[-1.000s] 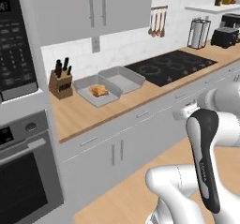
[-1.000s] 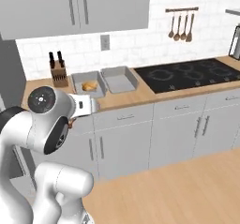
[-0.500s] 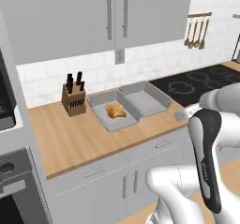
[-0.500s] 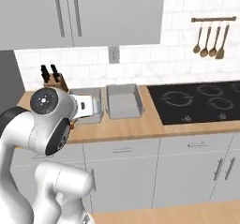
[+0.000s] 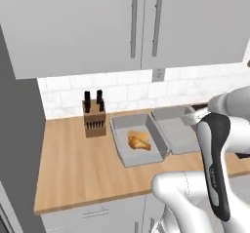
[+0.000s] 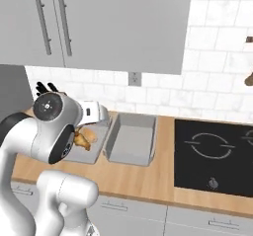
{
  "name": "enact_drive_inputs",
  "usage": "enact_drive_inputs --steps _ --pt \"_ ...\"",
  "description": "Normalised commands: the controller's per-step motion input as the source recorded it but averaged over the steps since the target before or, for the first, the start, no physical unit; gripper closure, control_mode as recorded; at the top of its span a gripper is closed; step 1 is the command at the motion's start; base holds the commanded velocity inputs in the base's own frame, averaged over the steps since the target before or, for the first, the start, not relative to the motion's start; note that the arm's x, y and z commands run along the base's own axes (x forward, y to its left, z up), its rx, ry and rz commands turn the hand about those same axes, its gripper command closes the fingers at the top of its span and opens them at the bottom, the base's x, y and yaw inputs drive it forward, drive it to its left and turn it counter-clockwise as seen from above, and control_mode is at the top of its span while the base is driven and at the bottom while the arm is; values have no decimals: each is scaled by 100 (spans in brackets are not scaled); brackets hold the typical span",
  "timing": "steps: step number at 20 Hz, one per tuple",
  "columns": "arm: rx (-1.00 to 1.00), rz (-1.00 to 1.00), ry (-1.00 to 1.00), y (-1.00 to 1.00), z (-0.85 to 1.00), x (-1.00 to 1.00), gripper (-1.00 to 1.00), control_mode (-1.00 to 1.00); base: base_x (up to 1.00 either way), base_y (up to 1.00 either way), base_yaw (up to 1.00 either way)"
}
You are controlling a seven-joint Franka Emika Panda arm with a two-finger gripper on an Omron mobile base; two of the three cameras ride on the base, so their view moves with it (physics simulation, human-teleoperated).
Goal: Place one squash and one chicken drumstick in each tupperware on the nearby counter, to pack two identical lunches.
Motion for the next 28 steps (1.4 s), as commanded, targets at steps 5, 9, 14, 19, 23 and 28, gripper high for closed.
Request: enact_drive_inputs --steps 5,9,14,19,23,28 --pt "0 17 6 -13 -31 32 100 -100 60 -22 29" --pt "0 18 6 -41 -66 62 100 -100 0 0 0" --pt "0 0 0 -47 -56 61 100 -100 0 0 0" --pt "0 0 9 -51 -44 72 100 -100 0 0 0" --pt "0 0 9 -56 -43 69 100 -100 0 0 0" --pt "-1 0 2 -15 -71 72 100 -100 0 0 0"
